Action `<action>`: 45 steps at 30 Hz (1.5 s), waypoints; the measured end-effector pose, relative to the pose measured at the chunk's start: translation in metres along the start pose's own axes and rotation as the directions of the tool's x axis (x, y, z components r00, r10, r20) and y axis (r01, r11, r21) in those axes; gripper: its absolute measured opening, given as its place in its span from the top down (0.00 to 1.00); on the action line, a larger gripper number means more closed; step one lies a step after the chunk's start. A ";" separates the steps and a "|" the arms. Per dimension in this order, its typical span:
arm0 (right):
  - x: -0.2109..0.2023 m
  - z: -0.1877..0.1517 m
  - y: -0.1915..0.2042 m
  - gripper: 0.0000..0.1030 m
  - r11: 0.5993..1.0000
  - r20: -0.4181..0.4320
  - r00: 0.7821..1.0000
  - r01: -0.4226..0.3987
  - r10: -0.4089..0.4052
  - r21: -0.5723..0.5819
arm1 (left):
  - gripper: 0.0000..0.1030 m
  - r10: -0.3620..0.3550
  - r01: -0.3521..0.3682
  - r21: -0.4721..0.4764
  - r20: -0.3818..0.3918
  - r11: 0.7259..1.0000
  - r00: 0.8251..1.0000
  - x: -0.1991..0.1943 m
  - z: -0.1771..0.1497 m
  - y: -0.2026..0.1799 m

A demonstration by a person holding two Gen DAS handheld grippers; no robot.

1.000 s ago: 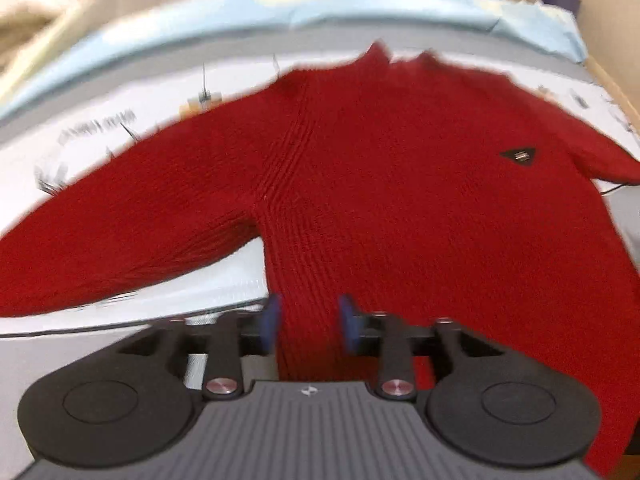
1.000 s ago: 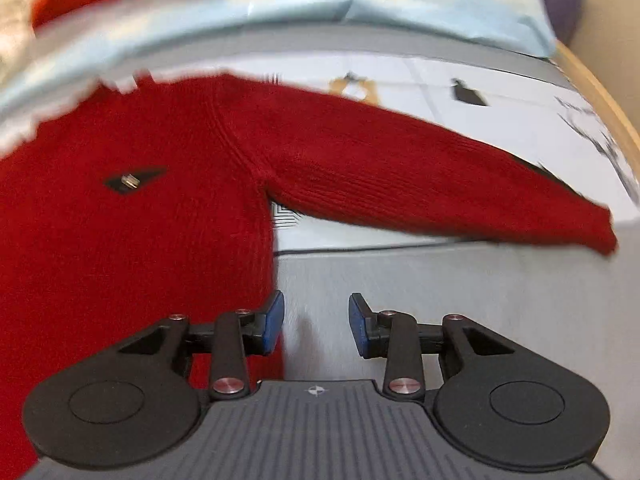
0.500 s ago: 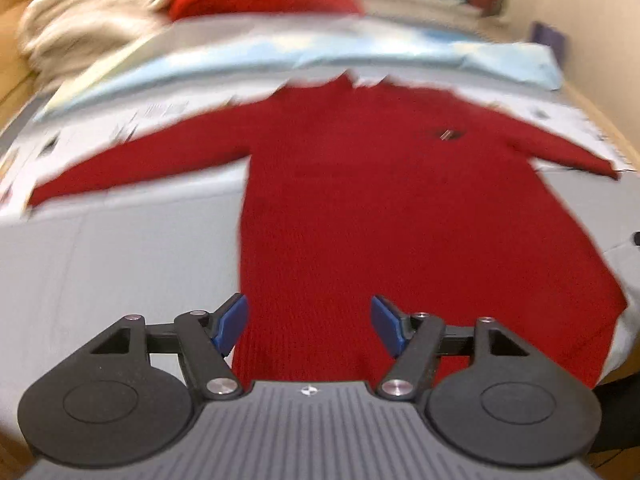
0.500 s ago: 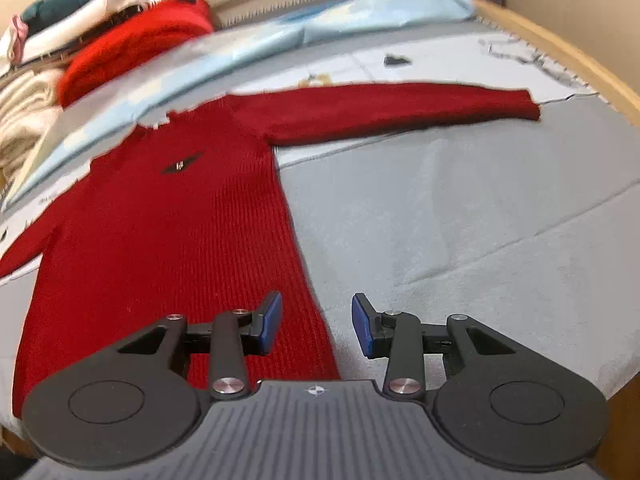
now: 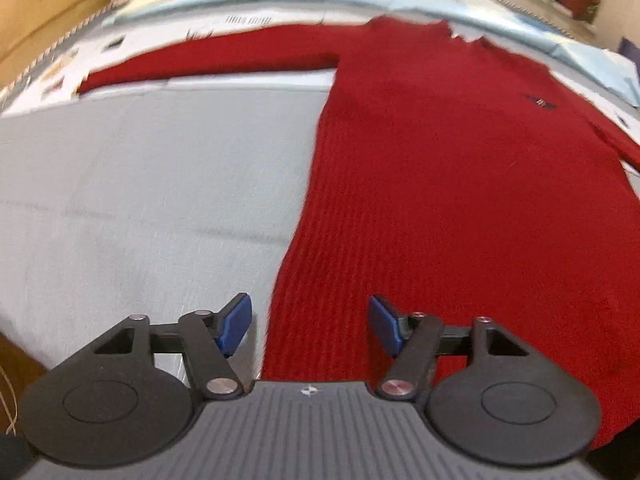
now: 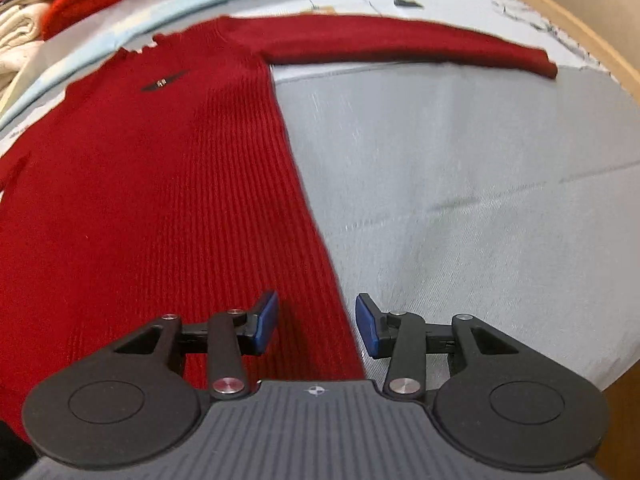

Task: Fold small clothes
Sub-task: 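Release the sweater with both tools and smooth it flat on the sheet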

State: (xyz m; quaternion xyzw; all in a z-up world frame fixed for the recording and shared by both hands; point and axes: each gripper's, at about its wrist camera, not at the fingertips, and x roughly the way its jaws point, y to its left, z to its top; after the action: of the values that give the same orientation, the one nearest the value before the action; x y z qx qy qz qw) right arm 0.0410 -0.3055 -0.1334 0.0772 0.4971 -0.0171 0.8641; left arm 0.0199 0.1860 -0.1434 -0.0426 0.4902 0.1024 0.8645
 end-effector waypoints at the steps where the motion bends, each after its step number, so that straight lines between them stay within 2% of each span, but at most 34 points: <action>1: 0.002 -0.001 0.001 0.58 1.000 -0.009 1.000 0.010 -0.010 -0.005 | 0.38 0.007 -0.007 -0.009 -0.017 1.000 1.000 0.001 -0.003 0.005; 2: 0.005 -0.004 0.002 0.59 1.000 -0.020 1.000 0.023 -0.024 -0.011 | 0.39 0.004 -0.004 -0.027 -0.031 1.000 0.999 0.003 -0.005 0.009; 3: 0.005 -0.004 0.002 0.69 1.000 -0.021 0.999 0.029 -0.029 -0.013 | 0.44 -0.018 0.016 -0.053 -0.038 0.998 0.999 0.004 -0.006 0.014; 4: 0.005 -0.004 0.001 0.84 1.000 -0.020 1.000 0.022 -0.023 -0.012 | 0.49 -0.044 0.041 -0.074 -0.042 0.996 0.998 0.004 -0.007 0.018; 6: 0.001 -0.005 0.001 0.89 1.000 -0.012 1.000 0.007 -0.007 -0.008 | 0.74 -0.096 0.093 -0.086 -0.041 0.992 0.994 0.001 -0.011 0.020; 7: -0.001 -0.006 -0.001 0.90 1.000 -0.005 1.000 -0.002 0.001 -0.003 | 0.80 -0.097 0.094 -0.074 -0.039 0.993 0.994 -0.001 -0.010 0.019; 8: -0.004 -0.005 -0.003 0.90 1.000 0.000 1.000 -0.014 0.014 0.012 | 0.91 -0.101 0.099 -0.058 -0.028 0.993 0.994 -0.005 -0.011 0.018; 9: -0.008 -0.005 -0.005 0.91 0.999 0.010 1.000 -0.023 0.023 0.028 | 0.93 -0.104 0.103 -0.050 -0.019 0.993 0.994 -0.010 -0.011 0.018; 13: -0.037 -0.008 -0.011 0.93 0.999 0.083 0.996 -0.030 0.028 0.021 | 0.94 -0.085 0.086 -0.012 0.069 0.996 0.994 -0.040 -0.011 0.025; 15: -0.049 -0.014 -0.009 0.94 1.000 0.088 0.996 -0.013 0.013 -0.007 | 0.94 -0.078 0.078 0.007 0.080 0.997 0.994 -0.053 -0.015 0.027; 18: -0.048 -0.025 -0.015 0.94 1.000 0.029 1.000 0.000 -0.001 0.031 | 0.94 -0.047 0.047 0.035 0.017 0.998 0.999 -0.048 -0.022 0.031; 21: -0.040 -0.025 -0.018 0.93 0.998 -0.005 0.999 0.040 -0.040 0.038 | 0.92 -0.062 0.065 0.053 -0.063 0.996 0.996 -0.035 -0.025 0.028; 23: -0.036 -0.026 -0.016 0.92 0.997 -0.002 0.997 0.074 -0.074 0.035 | 0.89 -0.025 0.025 0.103 -0.005 0.994 1.000 -0.041 -0.023 0.020; 25: -0.042 -0.024 -0.011 0.88 0.992 0.071 0.990 0.123 -0.126 0.037 | 0.88 -0.004 -0.012 0.161 0.100 0.987 0.995 -0.054 -0.021 0.010; 26: -0.048 -0.022 -0.007 0.87 0.993 0.123 0.985 0.118 -0.121 0.029 | 0.88 -0.024 -0.002 0.184 0.136 0.983 0.990 -0.060 -0.020 0.005; 27: -0.052 -0.020 -0.004 0.82 0.995 0.157 0.983 0.094 -0.096 0.020 | 0.86 -0.057 0.028 0.193 0.148 0.981 0.987 -0.062 -0.019 0.001; 28: -0.054 -0.019 -0.001 0.74 0.998 0.177 0.982 0.063 -0.063 0.006 | 0.85 -0.097 0.069 0.194 0.139 0.979 0.986 -0.061 -0.019 -0.002; 29: -0.053 -0.019 0.005 0.69 0.999 0.177 0.984 0.027 -0.023 -0.022 | 0.81 -0.134 0.113 0.189 0.105 0.975 0.985 -0.056 -0.019 -0.005; 30: -0.047 -0.019 0.009 0.62 0.999 0.149 0.989 -0.002 0.009 -0.047 | 0.74 -0.156 0.145 0.181 0.049 0.973 0.987 -0.048 -0.020 -0.009; 32: -0.024 -0.024 0.017 0.60 0.996 0.010 0.999 -0.046 0.047 -0.081 | 0.70 -0.132 0.145 0.178 -0.084 0.973 0.988 -0.024 -0.025 -0.017; 33: -0.013 -0.028 0.019 0.59 0.995 -0.054 0.998 -0.036 0.030 -0.097 | 0.68 -0.116 0.129 0.187 -0.077 0.974 0.990 -0.022 -0.028 -0.019; 34: -0.009 -0.031 0.022 0.59 0.992 -0.059 0.998 -0.017 0.010 -0.122 | 0.68 -0.102 0.111 0.207 -0.055 0.972 0.993 -0.025 -0.028 -0.023; 36: -0.015 -0.029 0.031 0.59 0.986 -0.010 1.000 0.003 -0.004 -0.169 | 0.65 -0.081 0.085 0.252 -0.025 0.964 0.996 -0.032 -0.025 -0.031; 38: -0.023 -0.026 0.033 0.59 0.985 0.041 0.999 -0.022 0.029 -0.169 | 0.63 -0.091 0.088 0.260 -0.001 0.962 0.996 -0.037 -0.024 -0.033; 40: -0.025 -0.025 0.034 0.56 0.987 0.050 0.997 -0.046 0.055 -0.152 | 0.62 -0.099 0.097 0.261 -0.004 0.961 0.995 -0.037 -0.026 -0.036; 42: -0.016 -0.028 0.038 0.54 0.986 0.000 0.999 -0.052 0.052 -0.157 | 0.56 -0.092 0.095 0.266 -0.024 0.959 0.995 -0.038 -0.033 -0.033; 43: -0.008 -0.031 0.041 0.53 0.984 -0.042 0.998 -0.048 0.041 -0.170 | 0.54 -0.086 0.093 0.270 -0.038 0.958 0.996 -0.035 -0.034 -0.033; 45: -0.007 -0.035 0.051 0.53 0.971 -0.028 1.000 -0.017 0.011 -0.239 | 0.52 -0.080 0.086 0.272 -0.036 0.958 0.996 -0.035 -0.035 -0.034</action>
State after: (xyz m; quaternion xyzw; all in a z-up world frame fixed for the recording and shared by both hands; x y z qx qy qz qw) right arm 0.0129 -0.2502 -0.1385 -0.0239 0.5062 0.0502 0.8606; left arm -0.0196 0.1420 -0.1322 0.0553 0.5079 -0.0031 0.8596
